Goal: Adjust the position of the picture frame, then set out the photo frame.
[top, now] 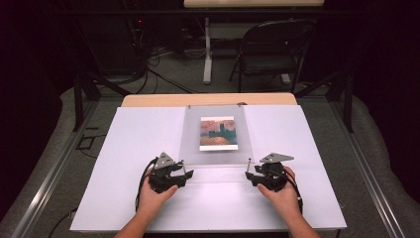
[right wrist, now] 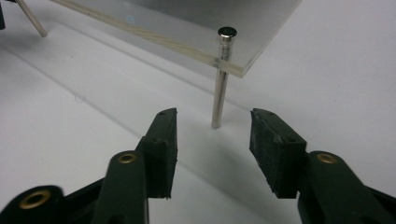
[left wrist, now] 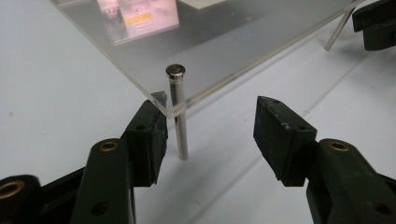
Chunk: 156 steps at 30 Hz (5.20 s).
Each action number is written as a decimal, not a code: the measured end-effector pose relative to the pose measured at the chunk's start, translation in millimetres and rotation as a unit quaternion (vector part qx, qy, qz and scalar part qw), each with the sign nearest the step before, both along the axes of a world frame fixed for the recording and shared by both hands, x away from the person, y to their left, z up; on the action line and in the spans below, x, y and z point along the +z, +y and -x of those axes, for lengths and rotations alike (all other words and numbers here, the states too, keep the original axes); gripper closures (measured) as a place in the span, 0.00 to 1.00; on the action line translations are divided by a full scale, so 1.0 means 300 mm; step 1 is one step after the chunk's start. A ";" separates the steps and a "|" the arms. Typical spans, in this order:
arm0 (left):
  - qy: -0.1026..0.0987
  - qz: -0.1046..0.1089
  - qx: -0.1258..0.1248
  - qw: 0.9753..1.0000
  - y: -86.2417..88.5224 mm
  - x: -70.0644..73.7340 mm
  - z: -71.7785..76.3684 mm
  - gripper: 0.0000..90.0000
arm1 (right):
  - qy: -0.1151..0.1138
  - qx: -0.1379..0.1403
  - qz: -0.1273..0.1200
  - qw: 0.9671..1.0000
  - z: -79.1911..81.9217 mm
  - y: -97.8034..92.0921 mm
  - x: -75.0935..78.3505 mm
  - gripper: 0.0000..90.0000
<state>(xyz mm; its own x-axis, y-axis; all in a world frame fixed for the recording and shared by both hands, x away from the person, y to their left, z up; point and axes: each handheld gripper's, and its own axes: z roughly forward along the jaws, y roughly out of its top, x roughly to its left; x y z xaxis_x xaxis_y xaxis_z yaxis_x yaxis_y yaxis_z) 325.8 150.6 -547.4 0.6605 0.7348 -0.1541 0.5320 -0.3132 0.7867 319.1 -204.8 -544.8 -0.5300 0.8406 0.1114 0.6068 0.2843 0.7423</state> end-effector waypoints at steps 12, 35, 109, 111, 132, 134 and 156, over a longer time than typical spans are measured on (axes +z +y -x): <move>-0.009 -0.006 -0.002 1.000 0.080 0.025 0.074 0.42 | 0.011 0.004 0.004 1.000 0.058 -0.041 0.039 0.43; -0.043 0.055 0.032 0.997 0.198 0.100 0.121 0.39 | -0.025 0.023 -0.014 0.999 0.109 -0.080 0.054 0.39; 0.078 0.035 0.100 0.991 0.041 0.112 -0.490 0.40 | 0.070 -0.050 -0.049 0.995 -0.520 -0.011 0.092 0.39; 0.086 0.027 0.095 0.991 0.032 0.101 -0.496 0.40 | 0.073 -0.049 -0.052 0.995 -0.522 -0.003 0.091 0.39; 0.112 0.039 0.085 0.989 0.001 0.066 -0.504 0.40 | 0.100 -0.038 -0.068 0.992 -0.540 0.020 0.072 0.37; 0.114 0.040 0.084 0.989 -0.003 0.066 -0.504 0.40 | 0.103 -0.037 -0.072 0.991 -0.540 0.023 0.070 0.36; 0.126 0.036 0.106 0.986 -0.040 0.052 -0.513 0.30 | 0.115 -0.032 -0.085 0.989 -0.550 0.022 0.059 0.30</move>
<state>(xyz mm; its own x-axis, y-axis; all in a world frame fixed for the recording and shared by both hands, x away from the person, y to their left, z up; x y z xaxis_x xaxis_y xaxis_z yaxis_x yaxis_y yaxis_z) 479.6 138.5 -531.8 0.4272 0.8336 -0.3502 0.7607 -0.1220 0.6376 484.0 -198.3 -527.3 -0.4199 0.8304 0.3663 0.7785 0.1221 0.6156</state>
